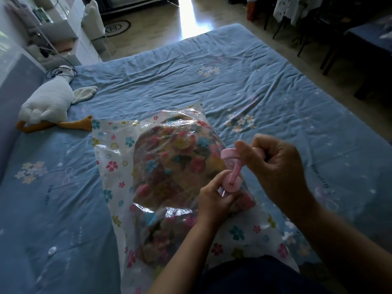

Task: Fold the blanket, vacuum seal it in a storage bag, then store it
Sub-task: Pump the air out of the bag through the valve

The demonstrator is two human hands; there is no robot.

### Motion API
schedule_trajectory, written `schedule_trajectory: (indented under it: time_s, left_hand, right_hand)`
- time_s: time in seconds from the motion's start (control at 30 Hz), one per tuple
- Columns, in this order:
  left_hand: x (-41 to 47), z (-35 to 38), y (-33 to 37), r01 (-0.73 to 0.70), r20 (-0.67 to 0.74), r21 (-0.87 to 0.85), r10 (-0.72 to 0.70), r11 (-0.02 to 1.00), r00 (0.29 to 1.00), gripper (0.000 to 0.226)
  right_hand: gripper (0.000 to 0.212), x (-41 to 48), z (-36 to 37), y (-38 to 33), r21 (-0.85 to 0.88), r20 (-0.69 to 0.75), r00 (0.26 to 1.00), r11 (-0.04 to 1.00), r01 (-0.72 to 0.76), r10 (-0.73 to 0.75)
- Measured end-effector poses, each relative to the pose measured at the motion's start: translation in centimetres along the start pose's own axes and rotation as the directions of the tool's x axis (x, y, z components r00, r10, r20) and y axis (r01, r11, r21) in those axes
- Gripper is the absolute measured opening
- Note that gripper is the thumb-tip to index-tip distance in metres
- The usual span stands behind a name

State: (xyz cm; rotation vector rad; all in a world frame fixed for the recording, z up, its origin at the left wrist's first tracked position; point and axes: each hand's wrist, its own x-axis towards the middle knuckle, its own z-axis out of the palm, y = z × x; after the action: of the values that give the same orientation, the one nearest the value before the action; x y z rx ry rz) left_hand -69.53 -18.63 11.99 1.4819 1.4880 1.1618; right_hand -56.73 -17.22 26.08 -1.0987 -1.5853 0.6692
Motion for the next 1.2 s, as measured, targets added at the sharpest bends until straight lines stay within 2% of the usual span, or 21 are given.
schedule_trajectory:
  time_s: [0.07, 0.17, 0.23, 0.33, 0.43, 0.5, 0.57, 0.63, 0.67, 0.73, 0.83, 0.93, 0.97, 1.03, 1.13, 1.2]
  left_hand:
    - [0.0, 0.0, 0.0, 0.017, -0.017, -0.012, -0.017, 1.0, 1.0, 0.048]
    - [-0.2, -0.3, 0.4, 0.013, 0.018, 0.013, -0.013, 1.0, 1.0, 0.042]
    - [-0.3, -0.4, 0.5, 0.009, 0.008, 0.002, -0.009, 1.0, 1.0, 0.039]
    - [0.1, -0.3, -0.4, 0.009, 0.009, -0.005, -0.009, 1.0, 1.0, 0.045]
    - [-0.2, -0.2, -0.3, 0.021, 0.014, -0.008, -0.021, 1.0, 1.0, 0.049]
    - [-0.4, 0.0, -0.3, 0.016, 0.004, 0.005, -0.016, 1.0, 1.0, 0.046]
    - [-0.5, 0.0, -0.2, 0.01, -0.004, 0.01, -0.01, 1.0, 1.0, 0.039]
    - [-0.6, 0.0, 0.3, 0.007, 0.01, 0.015, -0.007, 1.0, 1.0, 0.04]
    - [-0.7, -0.1, 0.5, 0.005, 0.015, 0.017, -0.005, 1.0, 1.0, 0.042]
    - [-0.7, -0.2, 0.5, 0.0, 0.0, 0.007, 0.0, 1.0, 1.0, 0.039]
    - [-0.2, -0.5, 0.2, -0.016, 0.001, -0.007, 0.016, 1.0, 1.0, 0.04]
    - [-0.1, -0.5, 0.2, -0.019, 0.018, 0.023, 0.018, 1.0, 1.0, 0.048]
    - [-0.2, -0.4, 0.2, -0.022, 0.016, 0.023, 0.021, 0.999, 1.0, 0.049]
    - [-0.2, -0.2, 0.3, -0.015, 0.013, 0.01, 0.015, 1.0, 1.0, 0.046]
    - [-0.3, -0.1, 0.7, -0.009, 0.029, 0.007, 0.009, 1.0, 1.0, 0.041]
    - [-0.3, -0.2, 0.7, -0.008, 0.026, 0.013, 0.008, 1.0, 1.0, 0.038]
  right_hand:
    - [0.05, -1.0, 1.1, 3.8, -0.113, 0.105, 0.985, 0.985, -0.128, 0.14]
    - [0.059, -2.7, 2.0, 7.8, -0.307, 0.252, 0.901, 0.912, -0.272, 0.354]
    - [0.055, -2.6, 1.7, 6.8, -0.284, 0.213, 0.924, 0.925, -0.253, 0.319]
    - [0.051, -1.3, 0.4, 1.8, -0.081, 0.062, 0.991, 0.99, -0.112, 0.117]
    - [0.05, -0.4, -0.4, -0.6, 0.084, -0.015, 1.0, 0.996, 0.008, -0.007]
    - [0.05, -0.8, 0.2, 0.8, 0.056, 0.028, 0.999, 0.998, -0.03, 0.029]
    - [0.052, -1.6, 0.9, 4.2, -0.111, 0.118, 0.979, 0.982, -0.151, 0.164]
    - [0.053, -2.6, 1.4, 7.3, -0.279, 0.231, 0.908, 0.917, -0.283, 0.351]
    - [0.053, -2.9, 1.5, 7.8, -0.314, 0.253, 0.882, 0.896, -0.315, 0.399]
    - [0.054, -2.8, 1.2, 6.4, -0.265, 0.231, 0.905, 0.918, -0.296, 0.358]
    - [0.054, -1.5, -0.3, 1.4, -0.043, 0.119, 0.981, 0.988, -0.147, 0.151]
    - [0.051, -0.8, -1.4, -1.1, 0.09, 0.036, 0.999, 0.996, -0.03, 0.027]
    - [0.049, -1.0, -1.3, -0.8, 0.103, 0.029, 0.999, 0.994, -0.032, 0.029]
    - [0.049, -1.7, -0.4, 1.6, 0.064, 0.059, 0.99, 0.989, -0.13, 0.126]
    - [0.05, -2.7, 0.7, 6.2, -0.201, 0.209, 0.915, 0.93, -0.306, 0.346]
    - [0.054, -2.7, 1.0, 6.6, -0.252, 0.226, 0.899, 0.914, -0.317, 0.374]
